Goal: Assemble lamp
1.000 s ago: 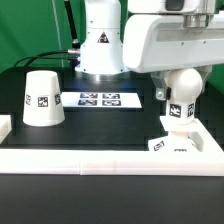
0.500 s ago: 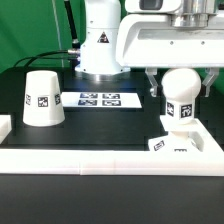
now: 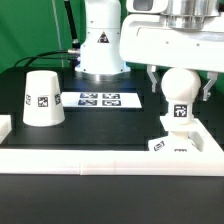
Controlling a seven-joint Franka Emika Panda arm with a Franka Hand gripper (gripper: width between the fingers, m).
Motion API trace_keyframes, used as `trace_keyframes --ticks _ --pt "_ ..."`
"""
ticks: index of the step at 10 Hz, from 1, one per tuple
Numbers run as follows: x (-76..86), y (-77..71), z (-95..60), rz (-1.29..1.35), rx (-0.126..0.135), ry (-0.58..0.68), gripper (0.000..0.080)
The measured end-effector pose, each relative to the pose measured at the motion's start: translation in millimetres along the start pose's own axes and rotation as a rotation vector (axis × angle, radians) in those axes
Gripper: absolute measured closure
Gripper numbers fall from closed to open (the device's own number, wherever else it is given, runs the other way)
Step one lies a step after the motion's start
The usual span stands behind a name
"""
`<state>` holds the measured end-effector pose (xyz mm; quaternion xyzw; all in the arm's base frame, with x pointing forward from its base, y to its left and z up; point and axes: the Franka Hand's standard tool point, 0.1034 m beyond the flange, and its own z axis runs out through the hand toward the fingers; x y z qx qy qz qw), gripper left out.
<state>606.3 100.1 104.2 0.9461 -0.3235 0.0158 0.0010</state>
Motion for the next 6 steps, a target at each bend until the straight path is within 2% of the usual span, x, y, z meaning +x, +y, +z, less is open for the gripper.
trace_keyframes --ticks 3,6 --pt "-1.2 -0.6 0.2 0.232 -0.002 -0.014 0.0225" --pt "-0.2 0.4 0.3 0.41 0.019 -0.048 0.0223"
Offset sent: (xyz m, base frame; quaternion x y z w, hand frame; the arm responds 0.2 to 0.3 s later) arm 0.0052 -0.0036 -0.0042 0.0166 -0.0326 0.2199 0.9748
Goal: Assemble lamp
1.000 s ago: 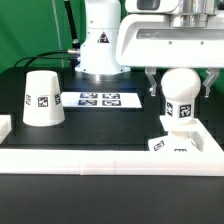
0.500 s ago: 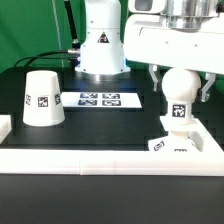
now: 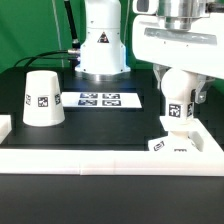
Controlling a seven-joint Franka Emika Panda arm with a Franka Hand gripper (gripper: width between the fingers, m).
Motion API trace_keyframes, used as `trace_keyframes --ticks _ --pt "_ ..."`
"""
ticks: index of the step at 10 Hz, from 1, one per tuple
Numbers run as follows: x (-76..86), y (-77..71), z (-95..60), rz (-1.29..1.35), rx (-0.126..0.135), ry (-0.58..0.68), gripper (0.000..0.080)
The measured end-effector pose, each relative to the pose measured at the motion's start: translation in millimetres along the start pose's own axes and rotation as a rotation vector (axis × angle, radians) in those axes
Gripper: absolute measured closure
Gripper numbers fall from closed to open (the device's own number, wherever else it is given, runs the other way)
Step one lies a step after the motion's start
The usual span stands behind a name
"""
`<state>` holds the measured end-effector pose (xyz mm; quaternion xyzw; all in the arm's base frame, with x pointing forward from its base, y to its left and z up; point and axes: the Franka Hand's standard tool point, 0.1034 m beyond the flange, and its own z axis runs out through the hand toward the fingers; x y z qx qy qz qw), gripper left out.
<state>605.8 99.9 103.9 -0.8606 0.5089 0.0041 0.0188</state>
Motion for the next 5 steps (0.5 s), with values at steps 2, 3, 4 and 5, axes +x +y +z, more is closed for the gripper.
trace_keyframes --ticks 2,3,4,5 --pt "-1.6 -0.4 0.4 0.074 0.001 -0.001 0.0223" --pt "-1.7 -0.4 0.7 0.068 0.0 -0.001 0.0147" --pt "-1.7 -0.4 0.7 0.058 0.0 -0.001 0.0114" --pt "-1.6 -0.4 0.7 0.018 0.0 -0.001 0.0114"
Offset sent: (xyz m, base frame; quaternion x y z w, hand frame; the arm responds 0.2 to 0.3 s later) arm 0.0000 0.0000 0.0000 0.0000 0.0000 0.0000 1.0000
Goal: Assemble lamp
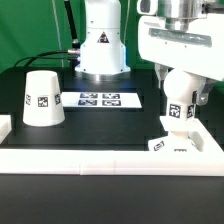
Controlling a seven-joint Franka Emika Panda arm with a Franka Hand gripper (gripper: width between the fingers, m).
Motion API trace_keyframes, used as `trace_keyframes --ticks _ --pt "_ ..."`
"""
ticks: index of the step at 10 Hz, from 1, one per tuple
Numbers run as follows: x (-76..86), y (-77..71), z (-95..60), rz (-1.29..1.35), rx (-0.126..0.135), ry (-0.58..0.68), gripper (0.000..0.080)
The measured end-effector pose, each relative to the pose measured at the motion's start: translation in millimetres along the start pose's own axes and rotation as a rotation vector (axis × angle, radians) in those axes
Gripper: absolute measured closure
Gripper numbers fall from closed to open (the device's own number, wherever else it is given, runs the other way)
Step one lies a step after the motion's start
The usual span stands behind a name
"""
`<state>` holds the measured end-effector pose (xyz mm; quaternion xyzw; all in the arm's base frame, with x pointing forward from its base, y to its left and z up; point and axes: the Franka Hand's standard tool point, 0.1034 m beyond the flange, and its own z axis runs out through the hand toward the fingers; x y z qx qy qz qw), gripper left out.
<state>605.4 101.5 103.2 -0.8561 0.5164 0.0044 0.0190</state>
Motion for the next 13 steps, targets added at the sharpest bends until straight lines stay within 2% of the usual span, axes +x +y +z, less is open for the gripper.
trace_keyframes --ticks 5,13 --pt "-1.1 -2.9 -0.7 -0.456 0.009 0.008 0.0101" --pt "0.2 -3.3 -1.4 -1.114 0.007 0.012 0.0101"
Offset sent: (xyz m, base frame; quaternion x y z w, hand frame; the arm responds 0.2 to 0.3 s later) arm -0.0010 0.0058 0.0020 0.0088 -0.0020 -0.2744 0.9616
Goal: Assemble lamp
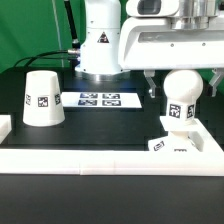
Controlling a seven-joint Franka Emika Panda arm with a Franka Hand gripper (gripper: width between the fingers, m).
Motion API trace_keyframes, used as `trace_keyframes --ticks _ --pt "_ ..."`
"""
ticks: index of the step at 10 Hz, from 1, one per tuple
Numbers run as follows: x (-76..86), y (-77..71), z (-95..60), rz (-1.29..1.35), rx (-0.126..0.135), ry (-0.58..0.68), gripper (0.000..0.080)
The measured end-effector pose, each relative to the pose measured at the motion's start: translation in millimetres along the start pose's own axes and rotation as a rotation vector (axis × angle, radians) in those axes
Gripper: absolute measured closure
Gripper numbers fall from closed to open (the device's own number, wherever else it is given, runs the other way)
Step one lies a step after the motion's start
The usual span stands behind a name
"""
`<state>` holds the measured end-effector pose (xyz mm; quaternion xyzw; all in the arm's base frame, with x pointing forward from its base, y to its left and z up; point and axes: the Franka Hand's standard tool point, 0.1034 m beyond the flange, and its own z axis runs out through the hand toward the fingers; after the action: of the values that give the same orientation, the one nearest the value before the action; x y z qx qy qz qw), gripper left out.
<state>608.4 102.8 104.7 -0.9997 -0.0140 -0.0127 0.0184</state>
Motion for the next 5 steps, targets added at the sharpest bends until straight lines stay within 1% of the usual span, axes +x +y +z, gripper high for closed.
trace_keyframes --ticks 3,5 --pt "1.6 -0.1 -1.3 -0.188 -0.002 0.003 0.0101" --pt "2.0 0.7 -1.5 -0.295 -0.012 0.003 0.0101"
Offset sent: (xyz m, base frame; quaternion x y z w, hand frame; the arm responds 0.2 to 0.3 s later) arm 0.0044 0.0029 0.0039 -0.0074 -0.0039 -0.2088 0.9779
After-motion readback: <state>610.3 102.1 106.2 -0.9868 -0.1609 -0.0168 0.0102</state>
